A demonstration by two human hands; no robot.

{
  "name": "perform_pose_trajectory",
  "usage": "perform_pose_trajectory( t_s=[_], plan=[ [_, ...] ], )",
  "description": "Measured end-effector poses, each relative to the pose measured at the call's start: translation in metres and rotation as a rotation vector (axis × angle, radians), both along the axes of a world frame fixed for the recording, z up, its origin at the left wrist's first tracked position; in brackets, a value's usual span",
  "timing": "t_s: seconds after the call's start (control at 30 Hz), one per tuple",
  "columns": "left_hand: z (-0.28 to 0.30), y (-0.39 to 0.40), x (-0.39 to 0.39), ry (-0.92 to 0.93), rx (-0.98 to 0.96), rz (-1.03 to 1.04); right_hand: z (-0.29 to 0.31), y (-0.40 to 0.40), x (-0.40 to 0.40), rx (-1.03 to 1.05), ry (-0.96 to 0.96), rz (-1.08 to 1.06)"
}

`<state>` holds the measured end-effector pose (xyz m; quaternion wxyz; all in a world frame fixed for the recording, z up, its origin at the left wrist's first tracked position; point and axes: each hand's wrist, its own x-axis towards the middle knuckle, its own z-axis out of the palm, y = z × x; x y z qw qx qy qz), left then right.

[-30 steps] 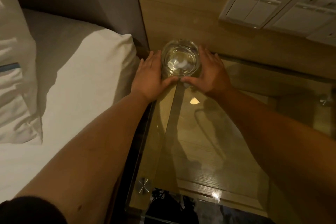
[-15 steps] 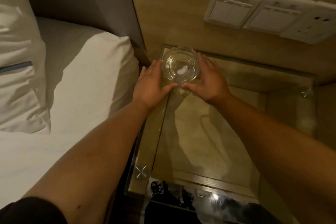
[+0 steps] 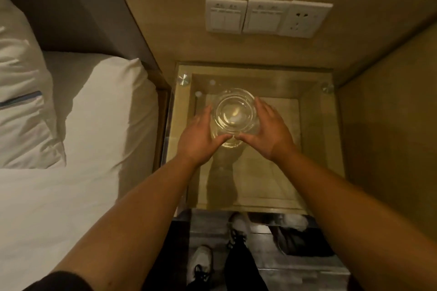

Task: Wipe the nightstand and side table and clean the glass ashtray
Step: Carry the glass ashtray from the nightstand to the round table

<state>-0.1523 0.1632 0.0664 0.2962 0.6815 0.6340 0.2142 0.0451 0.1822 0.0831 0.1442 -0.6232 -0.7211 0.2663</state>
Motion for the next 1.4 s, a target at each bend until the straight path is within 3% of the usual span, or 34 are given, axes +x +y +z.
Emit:
perform_pose_trajectory(
  t_s=[0.63,0.97,1.13,1.4],
  plan=[
    [0.033,-0.139,0.176,-0.048,0.017,-0.604,0.027,-0.250,0.154,-0.062,0.027,-0.613],
    [0.041,-0.282,0.291,-0.020,-0.052,-0.861,0.032,-0.435,0.243,-0.074,0.037,-0.834],
    [0.046,-0.363,0.346,-0.020,-0.102,-0.968,0.042,-0.534,0.278,0.093,0.007,-0.938],
    [0.059,-0.471,0.452,-0.056,-0.087,-1.135,0.051,-0.659,0.358,0.041,-0.017,-1.093]
  ],
)
